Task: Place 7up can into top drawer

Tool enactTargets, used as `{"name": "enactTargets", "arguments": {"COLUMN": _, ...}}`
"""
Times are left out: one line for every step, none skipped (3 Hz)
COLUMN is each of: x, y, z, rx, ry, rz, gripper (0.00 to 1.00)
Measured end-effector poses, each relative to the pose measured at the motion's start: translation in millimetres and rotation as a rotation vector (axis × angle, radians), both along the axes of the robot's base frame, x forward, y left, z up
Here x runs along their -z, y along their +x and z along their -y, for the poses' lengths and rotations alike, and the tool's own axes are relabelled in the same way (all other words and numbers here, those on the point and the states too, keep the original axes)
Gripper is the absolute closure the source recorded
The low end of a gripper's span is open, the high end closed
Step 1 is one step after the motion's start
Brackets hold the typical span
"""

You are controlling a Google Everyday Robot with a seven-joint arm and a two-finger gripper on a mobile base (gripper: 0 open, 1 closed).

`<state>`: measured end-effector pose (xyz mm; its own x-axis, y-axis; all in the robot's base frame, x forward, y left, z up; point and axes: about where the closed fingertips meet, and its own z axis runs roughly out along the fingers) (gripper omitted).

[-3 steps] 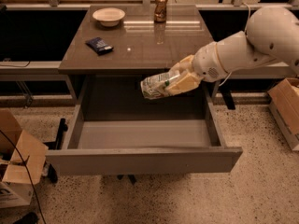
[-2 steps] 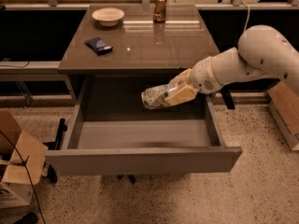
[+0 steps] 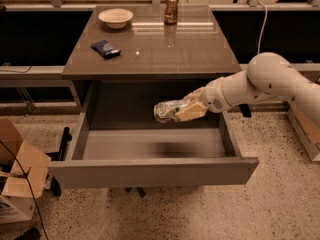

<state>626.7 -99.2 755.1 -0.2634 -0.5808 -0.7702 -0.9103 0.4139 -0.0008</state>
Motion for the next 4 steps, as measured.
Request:
{"name": "enactTargets", "arguments": {"x": 25, "y": 8, "z": -2, "rx": 0.053, "ry": 0.014, "rz": -0.045, "gripper": 0.55}}
{"name": "enactTargets", "arguments": {"x": 44, "y": 3, "z": -3, "rx": 0.075, "ry": 0.022, "rz": -0.103, "gripper": 0.31}}
{"name": "enactTargets", "arguments": {"x": 54, "y": -20, "z": 5, "rx": 0.104, "ry": 0.017, "rz": -0.172, "gripper": 0.07}}
{"name": "enactTargets", "arguments": {"x": 55, "y": -21, "z": 3, "rx": 0.101, "ry": 0.017, "rz": -0.174, "gripper": 0.0}}
